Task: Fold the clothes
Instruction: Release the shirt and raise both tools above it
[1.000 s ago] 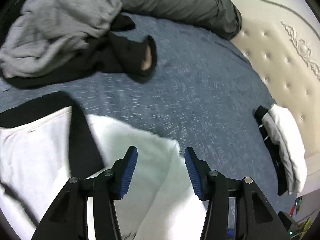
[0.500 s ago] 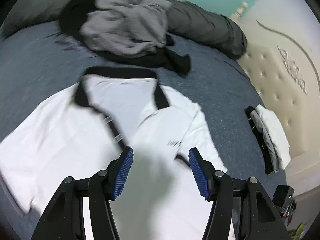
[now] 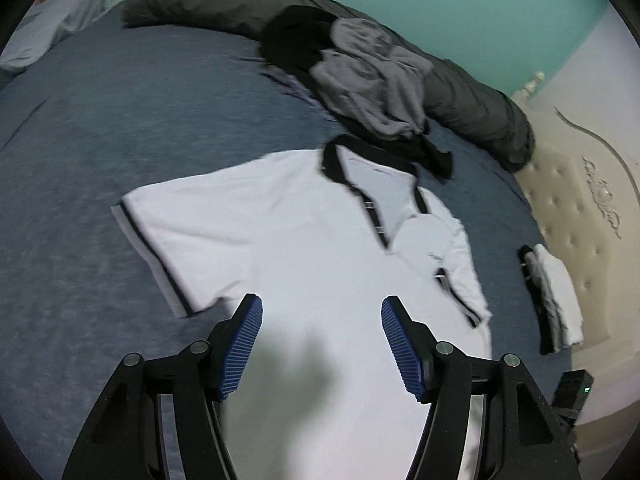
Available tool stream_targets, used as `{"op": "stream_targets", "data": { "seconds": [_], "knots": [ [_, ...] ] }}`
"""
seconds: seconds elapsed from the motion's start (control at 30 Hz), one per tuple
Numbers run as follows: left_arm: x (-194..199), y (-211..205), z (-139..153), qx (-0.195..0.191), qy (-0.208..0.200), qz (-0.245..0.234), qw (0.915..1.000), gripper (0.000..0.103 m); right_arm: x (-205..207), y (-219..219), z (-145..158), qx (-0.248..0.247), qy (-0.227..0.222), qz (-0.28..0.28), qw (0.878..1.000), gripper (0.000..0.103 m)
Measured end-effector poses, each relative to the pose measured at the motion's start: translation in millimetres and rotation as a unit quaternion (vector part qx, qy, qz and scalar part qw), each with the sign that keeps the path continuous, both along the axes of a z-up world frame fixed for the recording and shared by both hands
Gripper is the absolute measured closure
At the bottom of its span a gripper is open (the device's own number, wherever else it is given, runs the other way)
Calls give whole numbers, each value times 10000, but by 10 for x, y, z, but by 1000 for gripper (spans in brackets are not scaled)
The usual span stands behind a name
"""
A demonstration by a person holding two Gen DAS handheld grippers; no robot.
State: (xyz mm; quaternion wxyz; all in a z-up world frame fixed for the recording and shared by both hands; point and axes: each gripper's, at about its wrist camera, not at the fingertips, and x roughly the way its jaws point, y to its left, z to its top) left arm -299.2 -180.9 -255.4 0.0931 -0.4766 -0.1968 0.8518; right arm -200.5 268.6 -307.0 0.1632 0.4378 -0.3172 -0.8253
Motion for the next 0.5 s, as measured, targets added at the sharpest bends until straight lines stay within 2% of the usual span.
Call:
{"op": "stream_targets", "data": {
  "seconds": [0.33,0.5],
  "knots": [
    [11,-647,-594,-67,-337,790,9963,37,-121,-399,-200,-362,96,422,9984,67],
    [-130,-829,-852,-47,-384,1099,9932,37,-214,-455,-260,-152,209,574,9980,67]
  ]
}}
